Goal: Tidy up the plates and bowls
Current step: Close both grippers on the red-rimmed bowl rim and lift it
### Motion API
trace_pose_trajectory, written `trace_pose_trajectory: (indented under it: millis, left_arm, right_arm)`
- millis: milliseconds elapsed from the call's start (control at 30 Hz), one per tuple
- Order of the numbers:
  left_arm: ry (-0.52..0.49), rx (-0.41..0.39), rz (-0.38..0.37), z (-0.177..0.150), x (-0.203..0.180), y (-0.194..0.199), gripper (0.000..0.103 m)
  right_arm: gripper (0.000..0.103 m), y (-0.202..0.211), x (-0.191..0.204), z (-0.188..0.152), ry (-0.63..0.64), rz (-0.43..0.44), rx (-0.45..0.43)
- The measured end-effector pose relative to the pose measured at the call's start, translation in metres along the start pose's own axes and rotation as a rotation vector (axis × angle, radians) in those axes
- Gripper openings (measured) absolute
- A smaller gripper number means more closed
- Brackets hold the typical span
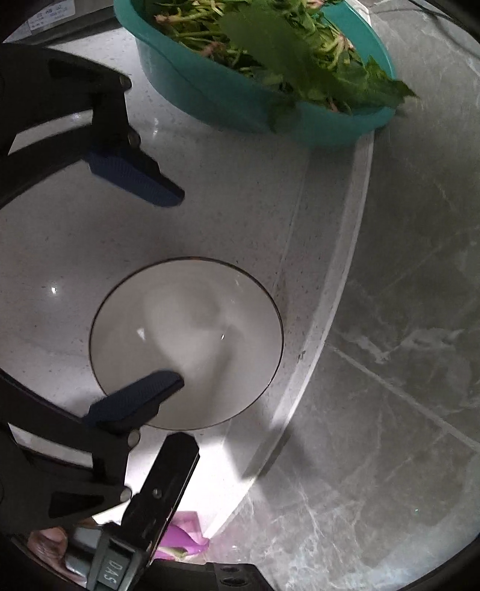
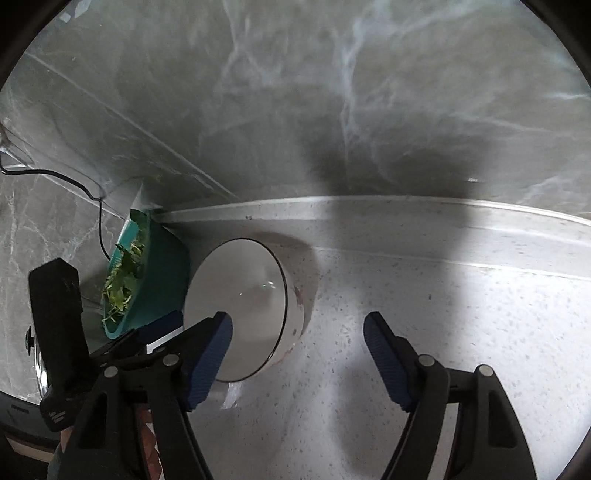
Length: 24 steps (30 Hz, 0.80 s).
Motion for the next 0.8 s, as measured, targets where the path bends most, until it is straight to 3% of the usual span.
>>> trace_pose_trajectory:
  millis: [33,100,400,667,800]
  left_arm:
    - [-0.003,0.004,0.002,0.001,0.001,-0.003,0.068]
    - [0.002,0.016,0.005,0.003,0.004,-0.009,0.055]
    - [0.012,0.064,-0.018,-0.007,0.014,-0.036,0.013]
    - [0.005,0.059,-0.035,-0.003,0.02,-0.044,0.012]
    - [-0.01,0.053,-0.027,-0.007,0.014,-0.039,0.011]
  right_arm:
    - [0.076,-0.004,0.0,0.0,0.003,-0.003,0.004]
    - [0.073,-0.011,-0.001,0.0,0.003,-0.011,0.015]
    - [0.058,-0.029,-0.008,0.001,-0.01,-0.035,0.061]
    - [0.023,-0.049,-0.001,-0.004,0.002,-0.029,0.108]
    - [0.021,-0.049,0.002,-0.005,0.027,-0.059,0.1]
Point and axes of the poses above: each gripper's, at about its wrist camera, not at the fingertips, and y roughly against the way its jaws point, x to its left, z to its top, the point moved 9 cm from there along -y, roughly the way its jaws point, and after that the axes turned 12 degrees about -y, right-handed, at the moved point
